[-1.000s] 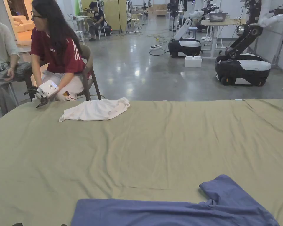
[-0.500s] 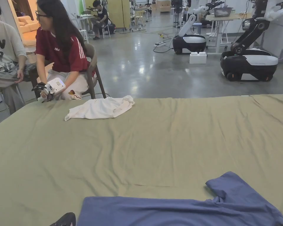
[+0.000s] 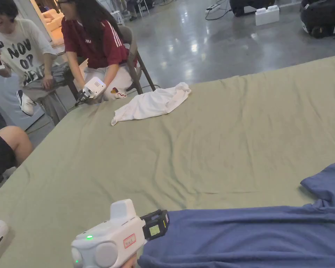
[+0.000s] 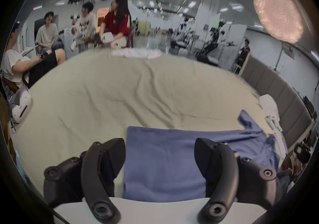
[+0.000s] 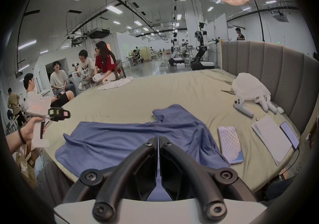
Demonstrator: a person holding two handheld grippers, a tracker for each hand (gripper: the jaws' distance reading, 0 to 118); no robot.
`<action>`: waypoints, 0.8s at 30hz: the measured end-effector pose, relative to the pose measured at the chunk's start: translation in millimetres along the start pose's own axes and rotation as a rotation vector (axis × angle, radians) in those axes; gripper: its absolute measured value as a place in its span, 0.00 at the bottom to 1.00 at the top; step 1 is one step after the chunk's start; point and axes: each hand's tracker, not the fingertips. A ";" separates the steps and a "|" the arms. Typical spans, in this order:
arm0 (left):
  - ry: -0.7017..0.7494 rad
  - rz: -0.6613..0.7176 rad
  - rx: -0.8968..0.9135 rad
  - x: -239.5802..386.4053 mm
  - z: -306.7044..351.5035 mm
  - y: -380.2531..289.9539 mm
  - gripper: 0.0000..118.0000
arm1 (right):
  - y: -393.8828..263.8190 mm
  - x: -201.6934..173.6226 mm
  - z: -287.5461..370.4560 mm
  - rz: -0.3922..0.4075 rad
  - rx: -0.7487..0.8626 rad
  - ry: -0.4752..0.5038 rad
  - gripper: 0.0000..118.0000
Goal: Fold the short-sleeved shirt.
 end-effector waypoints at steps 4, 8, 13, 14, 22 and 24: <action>0.077 -0.019 -0.114 -7.2 -67.2 10.9 0.50 | -7.9 12.8 -2.9 -0.014 -0.047 -0.028 0.00; 0.107 0.081 -0.211 -8.5 -99.5 1.3 0.11 | -15.8 28.2 -5.0 -0.041 -0.093 -0.069 0.00; 0.120 0.003 -0.188 8.2 -101.1 -4.1 0.00 | -8.9 60.4 -37.0 -0.066 -0.139 -0.071 0.00; 0.125 0.002 -0.206 8.8 -104.3 -2.5 0.00 | 6.2 68.6 -56.6 -0.082 -0.159 -0.042 0.00; 0.109 -0.054 -0.312 3.0 -116.1 13.9 0.00 | 89.5 122.5 -233.6 -0.100 -0.518 -0.099 0.69; 0.103 -0.039 -0.319 -0.9 -118.3 14.5 0.00 | 85.0 129.1 -271.1 -0.031 -0.619 -0.175 0.69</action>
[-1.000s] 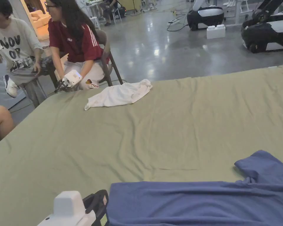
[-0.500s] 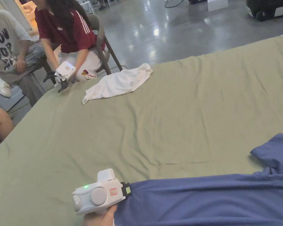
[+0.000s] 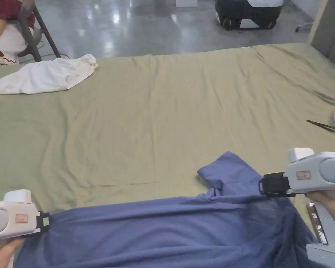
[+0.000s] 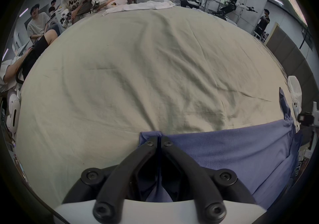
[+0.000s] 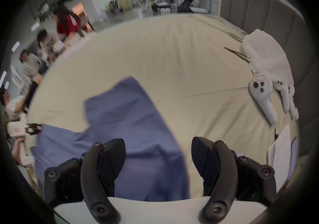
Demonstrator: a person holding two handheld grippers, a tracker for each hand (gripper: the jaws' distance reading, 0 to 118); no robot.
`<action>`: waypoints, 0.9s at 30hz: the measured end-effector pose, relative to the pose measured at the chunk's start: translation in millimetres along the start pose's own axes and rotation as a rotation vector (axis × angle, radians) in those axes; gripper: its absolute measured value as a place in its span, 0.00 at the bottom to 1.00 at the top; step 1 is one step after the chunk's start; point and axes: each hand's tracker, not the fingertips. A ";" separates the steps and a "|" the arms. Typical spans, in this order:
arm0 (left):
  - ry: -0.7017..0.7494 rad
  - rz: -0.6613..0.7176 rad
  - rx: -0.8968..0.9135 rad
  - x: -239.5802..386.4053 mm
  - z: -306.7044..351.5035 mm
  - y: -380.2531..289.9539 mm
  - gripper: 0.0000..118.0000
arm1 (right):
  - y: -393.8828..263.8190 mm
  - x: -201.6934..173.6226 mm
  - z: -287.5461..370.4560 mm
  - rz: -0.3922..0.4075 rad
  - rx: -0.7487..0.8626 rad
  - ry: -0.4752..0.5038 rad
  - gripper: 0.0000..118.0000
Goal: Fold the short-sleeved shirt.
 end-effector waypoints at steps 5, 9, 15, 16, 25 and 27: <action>0.003 -0.004 0.011 6.3 5.7 -6.4 0.00 | -1.0 -6.9 -21.6 0.079 -0.075 -0.039 0.37; 0.003 -0.017 0.012 9.4 14.2 -5.8 0.00 | -4.9 -9.5 -11.7 0.106 -0.067 -0.018 0.00; -0.102 -0.123 0.171 -3.5 105.0 -45.9 0.00 | -60.5 1.1 77.9 0.056 0.182 0.118 0.00; -0.118 -0.120 0.190 -12.7 116.4 -57.4 0.00 | -74.7 4.0 92.3 0.062 0.205 0.125 0.00; -0.196 -0.007 0.131 -66.7 166.1 -190.1 0.00 | -221.6 19.9 153.7 0.007 0.214 0.132 0.00; -0.186 -0.028 0.114 -65.3 160.4 -206.3 0.00 | -238.9 13.6 146.7 0.004 0.192 0.124 0.00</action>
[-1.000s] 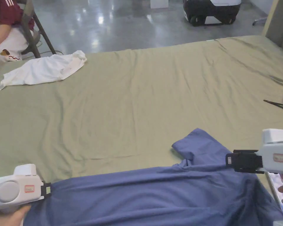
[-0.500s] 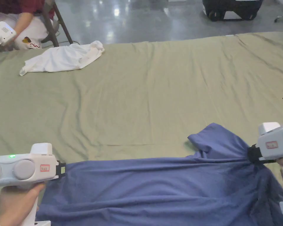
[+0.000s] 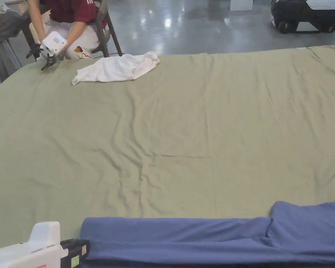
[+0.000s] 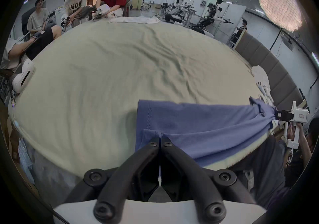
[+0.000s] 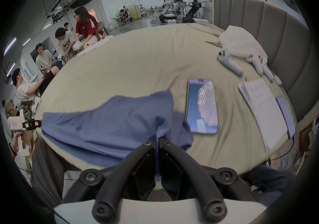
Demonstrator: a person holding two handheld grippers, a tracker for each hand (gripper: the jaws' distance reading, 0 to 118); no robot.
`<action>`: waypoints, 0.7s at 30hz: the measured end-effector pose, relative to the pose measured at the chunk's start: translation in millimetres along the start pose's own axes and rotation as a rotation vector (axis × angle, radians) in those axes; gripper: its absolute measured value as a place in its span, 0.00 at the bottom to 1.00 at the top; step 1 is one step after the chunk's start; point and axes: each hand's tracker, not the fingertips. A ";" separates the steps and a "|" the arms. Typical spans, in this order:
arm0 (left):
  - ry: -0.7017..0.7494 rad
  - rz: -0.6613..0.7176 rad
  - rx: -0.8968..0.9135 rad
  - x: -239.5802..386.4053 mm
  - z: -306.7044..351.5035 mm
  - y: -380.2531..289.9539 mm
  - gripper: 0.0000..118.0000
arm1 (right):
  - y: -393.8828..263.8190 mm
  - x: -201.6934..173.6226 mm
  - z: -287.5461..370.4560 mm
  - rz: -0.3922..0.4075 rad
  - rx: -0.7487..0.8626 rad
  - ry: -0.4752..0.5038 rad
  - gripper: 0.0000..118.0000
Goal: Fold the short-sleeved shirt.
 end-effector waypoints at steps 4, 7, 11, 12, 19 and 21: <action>0.007 -0.013 -0.017 -4.1 -9.7 -12.2 0.00 | -15.6 -1.2 -8.5 -0.017 -0.020 -0.009 0.00; 0.005 0.008 0.015 -5.3 -11.2 -10.1 0.34 | -17.6 -4.1 -9.0 -0.013 0.017 -0.017 0.29; 0.100 -0.016 0.172 4.8 16.3 -2.4 0.80 | -15.4 -13.4 8.0 0.000 0.103 -0.029 0.69; 0.106 -0.020 0.247 10.7 29.0 0.8 0.80 | -13.4 -19.2 16.3 -0.007 0.153 -0.037 0.69; 0.119 -0.113 0.657 73.6 110.2 15.5 0.73 | 6.6 -64.5 70.5 -0.020 0.499 0.103 0.68; 0.069 -0.129 0.709 88.6 125.8 15.9 0.70 | 12.1 -80.3 80.1 0.008 0.552 0.116 0.67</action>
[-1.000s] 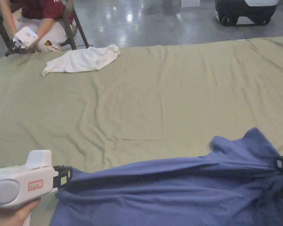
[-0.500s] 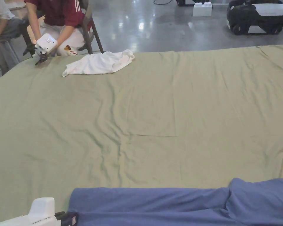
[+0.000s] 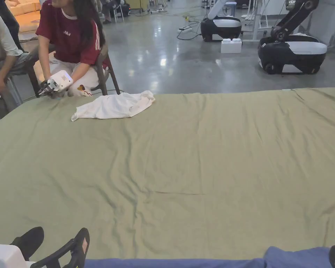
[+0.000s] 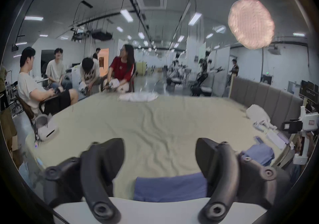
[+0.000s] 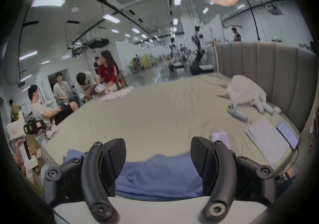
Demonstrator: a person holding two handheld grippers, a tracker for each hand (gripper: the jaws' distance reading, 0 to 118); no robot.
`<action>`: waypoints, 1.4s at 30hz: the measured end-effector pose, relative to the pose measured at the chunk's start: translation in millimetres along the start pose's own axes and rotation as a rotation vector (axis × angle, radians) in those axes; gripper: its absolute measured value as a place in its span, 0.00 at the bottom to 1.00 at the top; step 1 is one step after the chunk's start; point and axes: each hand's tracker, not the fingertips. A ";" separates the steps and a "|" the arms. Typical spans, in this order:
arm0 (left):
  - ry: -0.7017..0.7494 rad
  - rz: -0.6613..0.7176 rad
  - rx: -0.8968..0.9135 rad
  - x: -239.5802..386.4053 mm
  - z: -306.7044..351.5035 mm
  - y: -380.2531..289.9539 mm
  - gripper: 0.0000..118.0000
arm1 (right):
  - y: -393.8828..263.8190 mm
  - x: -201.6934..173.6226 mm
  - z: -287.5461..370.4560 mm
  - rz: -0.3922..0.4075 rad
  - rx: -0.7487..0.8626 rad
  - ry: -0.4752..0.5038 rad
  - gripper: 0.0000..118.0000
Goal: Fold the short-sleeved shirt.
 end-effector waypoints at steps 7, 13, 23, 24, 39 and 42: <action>-0.091 0.033 0.019 13.1 14.7 7.8 0.00 | 1.9 -30.2 -4.2 0.072 0.011 0.025 0.01; -0.115 0.079 -0.028 2.2 10.8 4.3 0.00 | -4.1 -35.5 -5.6 0.084 0.005 0.036 0.00; -0.266 0.469 -0.371 -101.8 -46.4 -46.1 0.92 | -16.8 -28.0 -2.5 0.056 -0.053 0.048 0.00; -0.290 0.534 -0.393 -117.2 -57.4 -58.6 0.92 | -20.0 -26.8 -1.9 0.049 -0.064 0.051 0.00; -0.337 1.104 -0.644 -159.7 -156.8 -188.9 0.12 | -31.6 -36.1 5.5 0.025 -0.155 0.017 0.00; -0.350 1.193 -0.502 -166.0 -147.0 -185.4 0.03 | -30.1 -36.7 6.1 0.026 -0.163 0.003 0.00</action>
